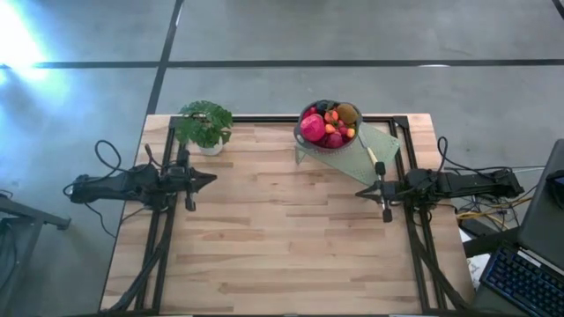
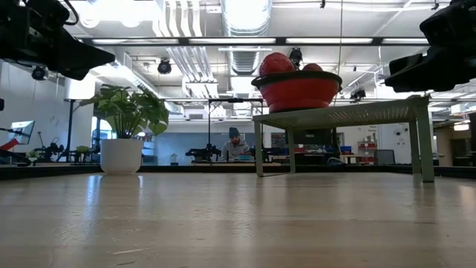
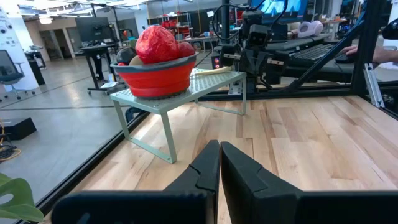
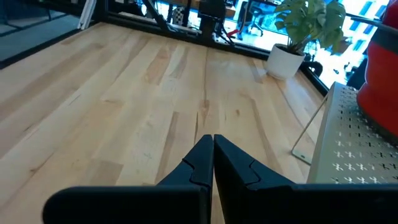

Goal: Pick & Place Fruit
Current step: Return to Home Position

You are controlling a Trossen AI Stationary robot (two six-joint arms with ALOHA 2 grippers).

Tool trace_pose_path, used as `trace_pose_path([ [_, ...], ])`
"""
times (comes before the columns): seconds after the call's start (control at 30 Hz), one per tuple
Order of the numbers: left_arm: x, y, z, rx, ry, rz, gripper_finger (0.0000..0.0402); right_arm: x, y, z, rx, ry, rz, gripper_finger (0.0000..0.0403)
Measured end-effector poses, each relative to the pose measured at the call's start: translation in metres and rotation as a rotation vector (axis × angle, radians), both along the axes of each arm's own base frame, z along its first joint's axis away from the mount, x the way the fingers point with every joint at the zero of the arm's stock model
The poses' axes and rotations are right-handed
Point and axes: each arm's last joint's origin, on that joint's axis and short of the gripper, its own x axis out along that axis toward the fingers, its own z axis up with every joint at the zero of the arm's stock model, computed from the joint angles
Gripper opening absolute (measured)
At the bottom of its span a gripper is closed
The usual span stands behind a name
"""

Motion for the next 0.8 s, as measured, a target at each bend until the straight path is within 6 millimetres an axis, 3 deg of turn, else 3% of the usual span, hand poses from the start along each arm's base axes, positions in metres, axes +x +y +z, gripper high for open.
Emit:
trace_pose_path([
  [0.33,0.0,0.0,0.0,0.0,0.0,0.0,0.0019,0.0,0.0,0.002,0.029,-0.011,-0.006,0.0009],
  [0.63,0.0,0.0,0.0,0.0,0.0,0.0,0.0019,-0.004,0.0,0.035,0.292,-0.115,-0.048,0.0009],
  [0.8,0.0,0.0,0.0,0.0,0.0,0.0,0.0019,-0.007,0.0,0.049,0.331,-0.152,-0.048,0.0008],
])
